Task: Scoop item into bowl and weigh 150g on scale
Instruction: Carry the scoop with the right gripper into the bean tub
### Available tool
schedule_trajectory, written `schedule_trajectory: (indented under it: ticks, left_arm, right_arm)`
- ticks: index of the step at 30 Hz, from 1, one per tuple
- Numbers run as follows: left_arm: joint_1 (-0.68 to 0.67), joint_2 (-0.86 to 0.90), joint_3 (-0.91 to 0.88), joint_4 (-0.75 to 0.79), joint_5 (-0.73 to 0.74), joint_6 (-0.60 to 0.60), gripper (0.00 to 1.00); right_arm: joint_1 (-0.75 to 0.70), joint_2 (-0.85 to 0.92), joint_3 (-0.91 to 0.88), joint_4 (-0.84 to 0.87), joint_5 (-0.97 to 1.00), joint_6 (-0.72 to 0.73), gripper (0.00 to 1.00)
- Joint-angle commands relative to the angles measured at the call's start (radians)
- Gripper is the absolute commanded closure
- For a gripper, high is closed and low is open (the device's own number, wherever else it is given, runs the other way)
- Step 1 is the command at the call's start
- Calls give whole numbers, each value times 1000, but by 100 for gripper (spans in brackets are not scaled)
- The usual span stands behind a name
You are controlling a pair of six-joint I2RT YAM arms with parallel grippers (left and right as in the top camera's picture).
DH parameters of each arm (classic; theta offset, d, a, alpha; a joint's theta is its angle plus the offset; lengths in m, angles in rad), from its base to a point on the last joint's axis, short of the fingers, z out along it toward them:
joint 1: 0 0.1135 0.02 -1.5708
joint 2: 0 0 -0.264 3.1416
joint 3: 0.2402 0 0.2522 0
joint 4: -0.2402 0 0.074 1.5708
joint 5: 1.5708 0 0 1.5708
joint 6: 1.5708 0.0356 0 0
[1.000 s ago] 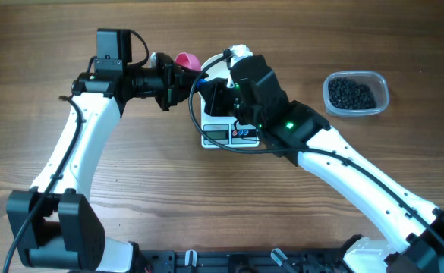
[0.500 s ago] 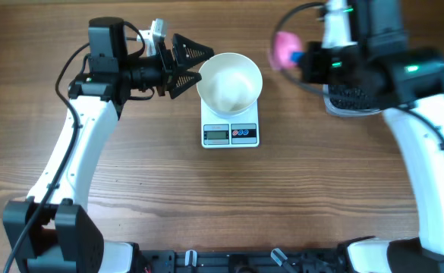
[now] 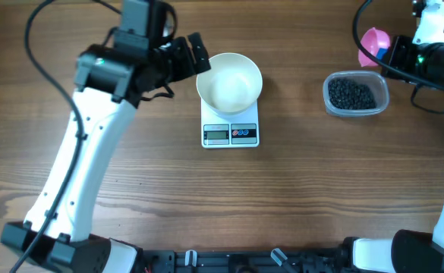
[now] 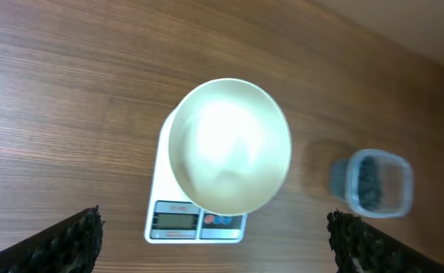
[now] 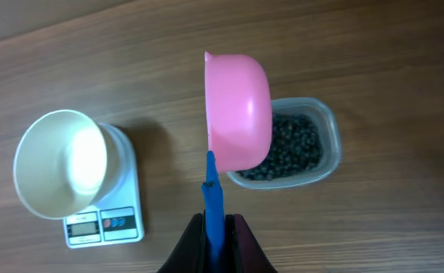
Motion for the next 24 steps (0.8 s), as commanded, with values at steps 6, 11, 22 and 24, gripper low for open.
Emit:
schedule_trajectory:
  ticks: [6,11,22,24]
  left_arm:
    - [-46,70,5,-2,-130,22,0]
    - [-46,85,5,3,-131,22,0]
    - [-46,164,4,3,-116,22,0]
    - [-46,171,4,2,-112,22,0]
  right_arm:
    - [-6,10,24,-45,175,37,96]
    - [-6,10,24,-42,182,32,96]
    - [-6,10,-8,-60,137,-155,96]
    - [-6,10,-25,-56,145,-155,96]
